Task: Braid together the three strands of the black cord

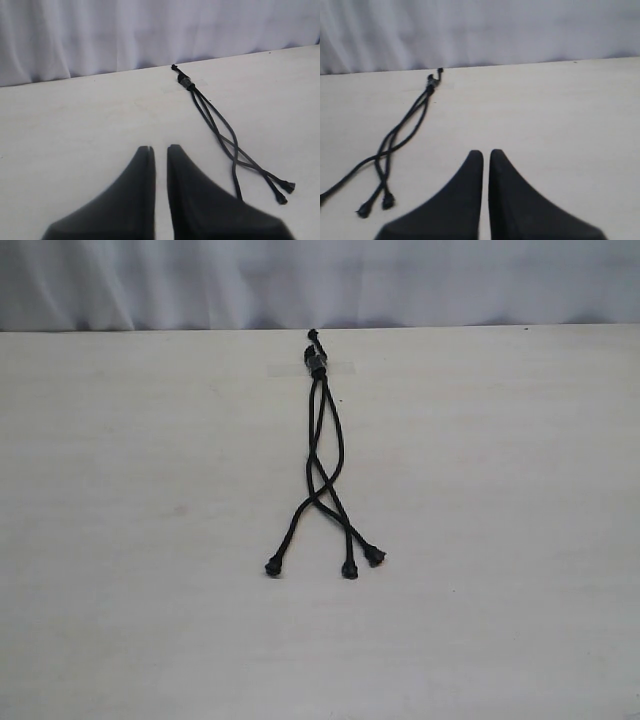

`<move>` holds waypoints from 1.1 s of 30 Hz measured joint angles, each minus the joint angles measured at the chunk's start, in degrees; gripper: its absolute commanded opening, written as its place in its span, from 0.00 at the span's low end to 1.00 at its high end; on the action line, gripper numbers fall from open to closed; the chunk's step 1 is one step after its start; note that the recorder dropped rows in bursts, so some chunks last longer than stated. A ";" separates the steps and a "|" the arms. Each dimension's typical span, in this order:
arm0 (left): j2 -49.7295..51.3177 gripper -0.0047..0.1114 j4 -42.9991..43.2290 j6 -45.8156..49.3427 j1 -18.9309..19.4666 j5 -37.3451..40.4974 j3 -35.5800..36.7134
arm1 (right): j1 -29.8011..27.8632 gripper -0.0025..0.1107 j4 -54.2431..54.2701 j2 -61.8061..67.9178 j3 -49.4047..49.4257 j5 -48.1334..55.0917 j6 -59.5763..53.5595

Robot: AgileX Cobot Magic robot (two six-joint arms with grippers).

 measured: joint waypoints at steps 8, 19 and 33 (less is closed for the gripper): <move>0.00 0.12 0.00 0.00 0.00 -0.39 0.10 | -7.81 0.06 1.25 -2.95 6.69 0.00 0.00; 0.00 0.12 0.00 0.00 0.00 -0.39 0.10 | -7.84 0.06 2.58 -2.95 6.78 -0.19 0.00; -7.57 0.12 0.22 0.13 10.57 -2.82 6.12 | -7.84 0.06 2.58 -3.21 6.78 -0.19 0.00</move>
